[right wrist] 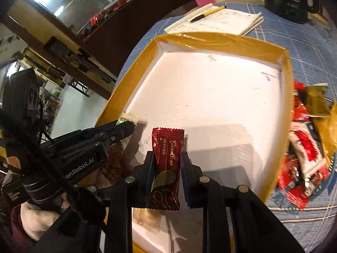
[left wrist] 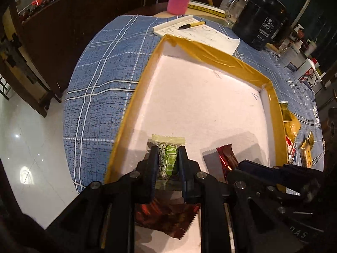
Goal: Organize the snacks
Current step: 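Carry both snacks into the white tray and open both tools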
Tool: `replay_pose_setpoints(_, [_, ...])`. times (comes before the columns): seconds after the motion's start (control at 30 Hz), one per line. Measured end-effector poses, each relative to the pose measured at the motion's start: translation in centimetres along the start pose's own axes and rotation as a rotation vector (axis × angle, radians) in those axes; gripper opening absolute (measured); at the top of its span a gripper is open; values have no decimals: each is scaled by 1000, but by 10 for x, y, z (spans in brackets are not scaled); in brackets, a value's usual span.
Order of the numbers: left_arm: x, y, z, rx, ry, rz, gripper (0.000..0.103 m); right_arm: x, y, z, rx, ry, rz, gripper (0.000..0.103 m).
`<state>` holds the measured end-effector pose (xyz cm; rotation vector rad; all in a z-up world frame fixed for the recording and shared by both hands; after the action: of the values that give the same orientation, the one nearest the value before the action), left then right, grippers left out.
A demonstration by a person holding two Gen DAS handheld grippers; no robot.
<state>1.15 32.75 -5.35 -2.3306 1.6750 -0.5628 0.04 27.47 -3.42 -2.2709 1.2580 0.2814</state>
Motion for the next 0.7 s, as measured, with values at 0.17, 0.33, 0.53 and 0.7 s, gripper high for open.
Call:
replay_pose_setpoints(0.17, [-4,-4,-7,5,4,-7,32,-2,-2,7,-3,18,17,26])
replay_pose_setpoints(0.33, [-4,-9,-36,78,-24,-33,63,-4,1,-7,32,10,32,26])
replay_pose_setpoints(0.53, [18,0,-74,152,6,-79,63,-1,6,-43,116,-23,50,26])
replay_pose_setpoints(0.7, [50,13,-103,210,44,-110,63,30,11,-98,316,60,76,57])
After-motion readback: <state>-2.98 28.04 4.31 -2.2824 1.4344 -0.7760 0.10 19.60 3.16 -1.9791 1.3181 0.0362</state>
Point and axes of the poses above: each gripper's, at about its wrist camera, not at the fingertips, and z roughly the way its jaws point, x to its right, y to its underside, the point moved 10 cm from there along z, roughly the way its jaws point, and after that the axes turned 1 degree about -x, right-handed, at the moved point
